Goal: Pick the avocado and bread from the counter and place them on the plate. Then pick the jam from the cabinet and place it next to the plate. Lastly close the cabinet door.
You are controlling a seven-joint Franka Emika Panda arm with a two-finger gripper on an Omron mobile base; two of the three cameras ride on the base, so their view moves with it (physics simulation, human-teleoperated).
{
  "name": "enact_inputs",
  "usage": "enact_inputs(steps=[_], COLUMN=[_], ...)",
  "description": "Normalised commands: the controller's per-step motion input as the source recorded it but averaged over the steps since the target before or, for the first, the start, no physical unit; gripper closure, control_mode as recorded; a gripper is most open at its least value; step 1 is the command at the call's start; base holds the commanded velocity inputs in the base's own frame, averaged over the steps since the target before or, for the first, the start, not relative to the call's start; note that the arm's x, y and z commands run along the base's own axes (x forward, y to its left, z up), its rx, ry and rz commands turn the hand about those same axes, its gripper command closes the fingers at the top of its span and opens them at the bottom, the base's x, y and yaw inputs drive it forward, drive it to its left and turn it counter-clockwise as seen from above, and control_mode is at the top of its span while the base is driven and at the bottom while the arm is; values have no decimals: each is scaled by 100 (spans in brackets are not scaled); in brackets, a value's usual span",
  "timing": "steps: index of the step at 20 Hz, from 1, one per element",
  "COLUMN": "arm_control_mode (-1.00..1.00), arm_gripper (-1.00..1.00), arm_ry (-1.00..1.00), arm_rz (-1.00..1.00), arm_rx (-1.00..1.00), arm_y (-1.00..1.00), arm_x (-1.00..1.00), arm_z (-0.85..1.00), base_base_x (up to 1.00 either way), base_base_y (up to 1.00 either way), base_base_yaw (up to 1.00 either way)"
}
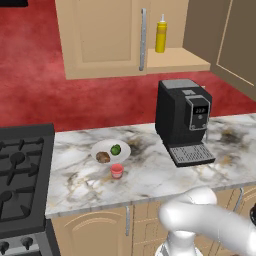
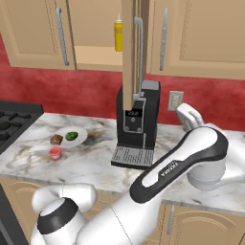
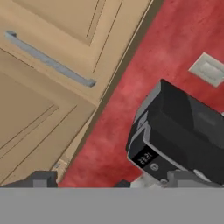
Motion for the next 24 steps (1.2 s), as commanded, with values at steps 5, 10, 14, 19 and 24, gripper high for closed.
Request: enact_inputs(steps=[5, 10, 14, 19, 24], arm_control_mode=[-100, -100, -100, -100, -100], arm_gripper=[-100, -100, -100, -100, -100], arm_ry=[11, 18, 19, 19, 20], arm_rz=[10, 5, 2, 4, 6], arm_rx=[14, 4, 2, 3, 6], arm_y=[-3, 0, 1, 0, 1], arm_x=[46, 58, 60, 59, 51], arm_z=[6, 0, 0, 4, 20], base_base_x=[0, 0, 0, 0, 0], base_base_y=[0, 0, 0, 0, 0], base_base_yaw=[0, 0, 0, 0, 0])
